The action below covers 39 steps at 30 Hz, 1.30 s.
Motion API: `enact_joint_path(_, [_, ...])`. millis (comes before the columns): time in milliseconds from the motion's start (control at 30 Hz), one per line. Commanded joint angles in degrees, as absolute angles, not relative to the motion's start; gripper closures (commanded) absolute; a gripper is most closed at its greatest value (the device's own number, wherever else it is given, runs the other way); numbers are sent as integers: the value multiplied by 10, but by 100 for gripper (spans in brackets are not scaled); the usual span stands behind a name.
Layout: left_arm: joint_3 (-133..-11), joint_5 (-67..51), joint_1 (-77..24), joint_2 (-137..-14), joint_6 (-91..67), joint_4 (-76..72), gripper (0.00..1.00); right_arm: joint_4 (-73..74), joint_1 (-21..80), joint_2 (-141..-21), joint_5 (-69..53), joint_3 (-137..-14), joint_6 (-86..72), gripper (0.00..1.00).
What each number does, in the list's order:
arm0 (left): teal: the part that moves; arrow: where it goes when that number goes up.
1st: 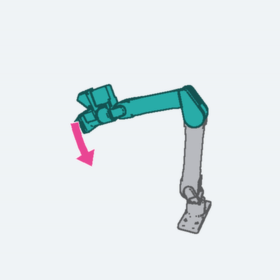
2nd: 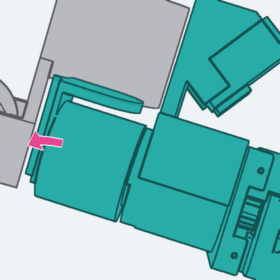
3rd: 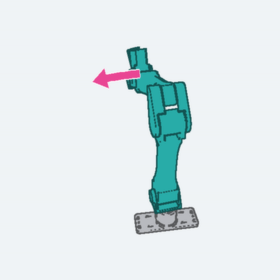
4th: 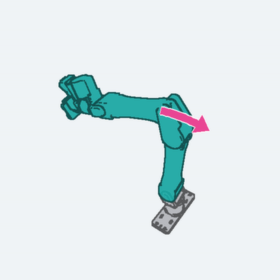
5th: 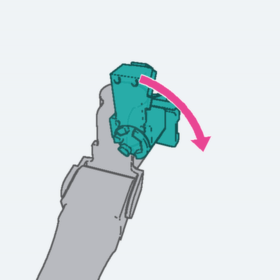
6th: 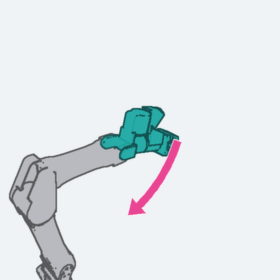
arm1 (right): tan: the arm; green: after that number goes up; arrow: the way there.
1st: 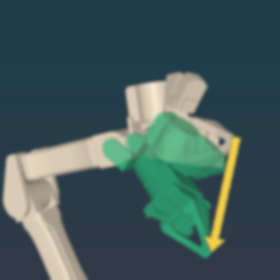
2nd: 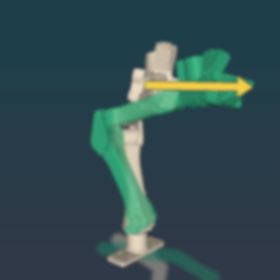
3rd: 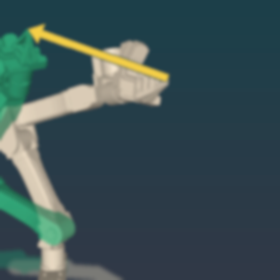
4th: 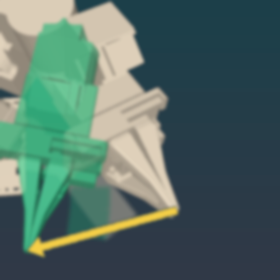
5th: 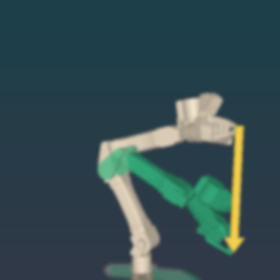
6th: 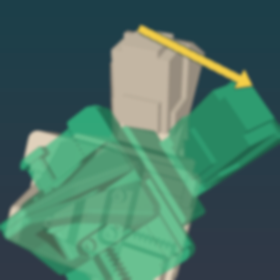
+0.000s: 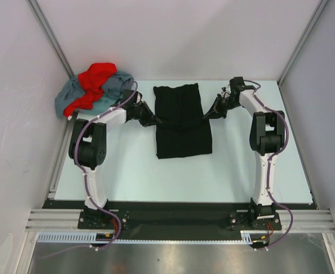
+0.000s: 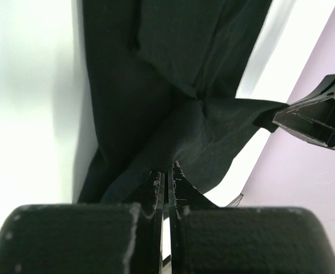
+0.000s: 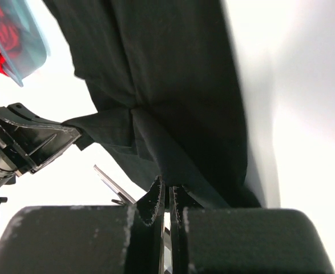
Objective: Fold and stack the t-shirts
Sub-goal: Fold the tshirt
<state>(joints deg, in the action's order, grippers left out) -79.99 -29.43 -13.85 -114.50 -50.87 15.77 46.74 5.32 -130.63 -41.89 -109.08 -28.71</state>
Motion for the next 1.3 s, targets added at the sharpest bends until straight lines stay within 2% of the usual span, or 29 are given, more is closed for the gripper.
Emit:
enact_joint_path(0, [-836, -312, -132, -1164, -487, 167, 100, 465, 51, -1333, -443, -1128, -295, 98])
enact_joint_path(133, [-858, -294, -124, -1187, -469, 187, 98, 468, 47, -1357, -448, -1150, -287, 95])
enact_joint_path(200, [-886, -282, -118, -1199, -455, 216, 93, 474, 43, -1372, -448, -1178, -280, 89])
enact_joint_path(233, [-896, -276, -113, -1203, -437, 227, 88, 478, 40, -1387, -447, -1192, -270, 86])
enact_joint_path(267, [-910, -257, -109, -1208, -426, 255, 79, 493, 39, -1396, -445, -1211, -265, 82])
enact_joint_path(300, [-932, -244, -104, -1208, -416, 271, 75, 506, 37, -1405, -441, -1231, -260, 77])
enact_joint_path(333, [-943, -226, -101, -1206, -393, 285, 73, 540, 33, -1429, -442, -1284, -254, 75])
enact_joint_path(367, [-951, -192, -99, -1191, -381, 312, 68, 560, 27, -1436, -432, -1309, -240, 72])
enact_joint_path(467, [-951, -163, -98, -1155, -337, 330, 57, 601, 18, -1423, -393, -1347, -215, 61])
enact_joint_path(600, [-883, -170, -112, -1068, -314, 323, 57, 590, 44, -1332, -281, -1248, -206, 50])
enact_joint_path(767, [-781, -181, -163, -992, -301, 295, 59, 505, 144, -1200, -116, -1053, -222, 49])
enact_joint_path(900, [-700, -212, -203, -970, -322, 255, 62, 451, 225, -1193, -39, -991, -256, 54])
enact_joint_path(1033, [-684, -226, -209, -966, -335, 244, 64, 426, 280, -1236, 23, -1020, -256, 54])
enact_joint_path(1267, [-664, -221, -209, -922, -314, 251, 64, 413, 287, -1328, 52, -1126, -262, 54])
